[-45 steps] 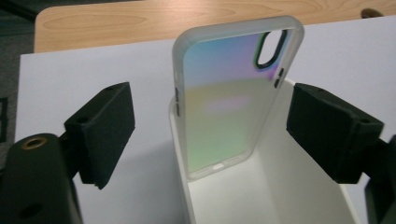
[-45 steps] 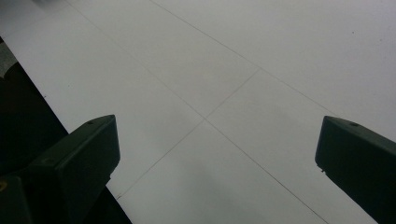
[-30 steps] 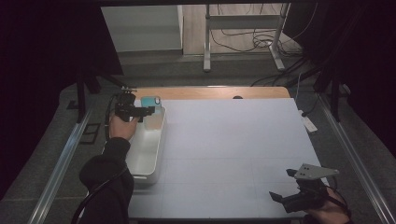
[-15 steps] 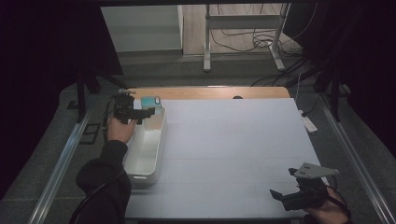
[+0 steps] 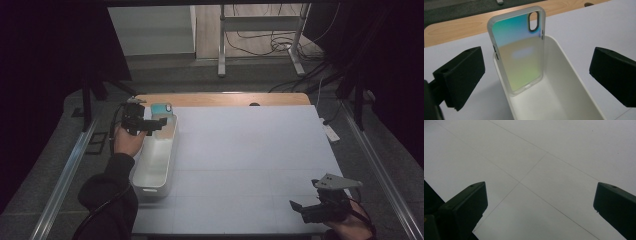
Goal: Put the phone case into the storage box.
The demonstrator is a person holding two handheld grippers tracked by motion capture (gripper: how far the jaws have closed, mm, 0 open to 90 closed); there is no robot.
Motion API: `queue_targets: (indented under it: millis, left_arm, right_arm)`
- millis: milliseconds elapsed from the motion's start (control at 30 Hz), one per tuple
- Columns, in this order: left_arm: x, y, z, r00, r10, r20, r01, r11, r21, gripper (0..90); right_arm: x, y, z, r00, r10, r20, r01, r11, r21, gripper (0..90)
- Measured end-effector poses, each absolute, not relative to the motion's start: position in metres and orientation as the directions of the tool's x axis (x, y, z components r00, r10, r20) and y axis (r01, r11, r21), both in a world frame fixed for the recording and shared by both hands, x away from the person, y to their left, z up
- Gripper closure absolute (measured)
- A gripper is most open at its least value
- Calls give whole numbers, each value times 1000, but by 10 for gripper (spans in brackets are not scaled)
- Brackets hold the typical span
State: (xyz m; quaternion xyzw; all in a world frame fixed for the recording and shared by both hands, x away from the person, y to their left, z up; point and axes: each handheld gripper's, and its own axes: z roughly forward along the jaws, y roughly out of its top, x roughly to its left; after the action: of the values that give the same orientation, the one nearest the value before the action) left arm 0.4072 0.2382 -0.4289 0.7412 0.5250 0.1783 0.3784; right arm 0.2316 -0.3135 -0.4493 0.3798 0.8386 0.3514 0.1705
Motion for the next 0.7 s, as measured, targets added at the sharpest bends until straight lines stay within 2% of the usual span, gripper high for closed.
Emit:
queue_targets:
  millis: [700]
  left_arm:
    - [388, 228, -422, 459, 878, -137, 599, -191, 778, 0]
  right_arm:
    - [233, -314, -450, -637, 770, -47, 512, 467, 721, 0]
